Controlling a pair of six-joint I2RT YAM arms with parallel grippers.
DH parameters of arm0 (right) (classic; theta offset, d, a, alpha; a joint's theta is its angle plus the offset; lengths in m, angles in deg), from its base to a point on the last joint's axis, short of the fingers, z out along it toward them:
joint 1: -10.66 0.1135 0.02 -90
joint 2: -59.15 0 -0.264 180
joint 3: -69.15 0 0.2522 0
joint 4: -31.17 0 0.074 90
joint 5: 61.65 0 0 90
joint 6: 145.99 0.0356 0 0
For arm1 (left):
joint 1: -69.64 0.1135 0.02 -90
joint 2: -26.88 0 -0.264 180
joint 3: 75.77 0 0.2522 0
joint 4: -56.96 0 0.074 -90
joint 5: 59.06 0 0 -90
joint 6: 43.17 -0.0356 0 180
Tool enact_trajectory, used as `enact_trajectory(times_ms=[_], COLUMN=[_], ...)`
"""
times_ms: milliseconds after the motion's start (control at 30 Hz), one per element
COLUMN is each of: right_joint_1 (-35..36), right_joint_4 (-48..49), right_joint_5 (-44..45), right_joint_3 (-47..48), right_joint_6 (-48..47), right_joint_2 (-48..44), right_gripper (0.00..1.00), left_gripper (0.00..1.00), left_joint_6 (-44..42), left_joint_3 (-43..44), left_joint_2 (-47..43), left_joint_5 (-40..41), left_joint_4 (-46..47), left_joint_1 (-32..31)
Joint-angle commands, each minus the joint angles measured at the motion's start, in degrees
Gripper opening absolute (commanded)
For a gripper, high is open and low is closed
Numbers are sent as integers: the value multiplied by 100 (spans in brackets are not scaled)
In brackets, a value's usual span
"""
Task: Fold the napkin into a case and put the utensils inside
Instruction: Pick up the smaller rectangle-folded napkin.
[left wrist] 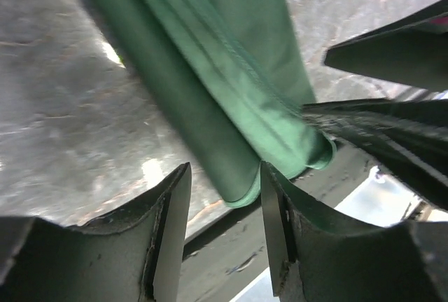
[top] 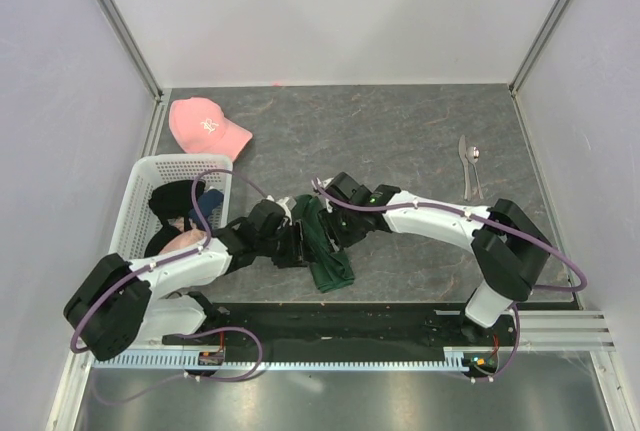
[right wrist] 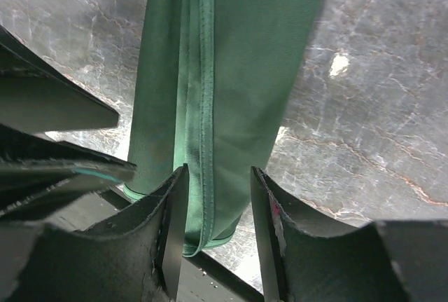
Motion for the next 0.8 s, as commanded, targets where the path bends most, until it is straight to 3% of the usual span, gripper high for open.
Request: enact_trajectory(times_ms=[0,267,500,767], right_joint_1=[151,397,547,635], right_joint_4=[-12,40,32,32], right_joint_5=[304,524,647,692], right_joint_3=[124,212,309,423], right_joint_6=[-46,6,41,50], right_joint_2=[108,328,381,539], right_gripper=[48,50,51,52], left_gripper=[50,47,29,18], left_joint_6=[624,765,748,748], left_joint_3=[-147,-244,-252,-261], left_joint_2=[-68,239,591,793], left_joint_5=[361,704,871,863], left_joint_4=[535,640,728,904], left_joint_1=[-130,-139,-227,-332])
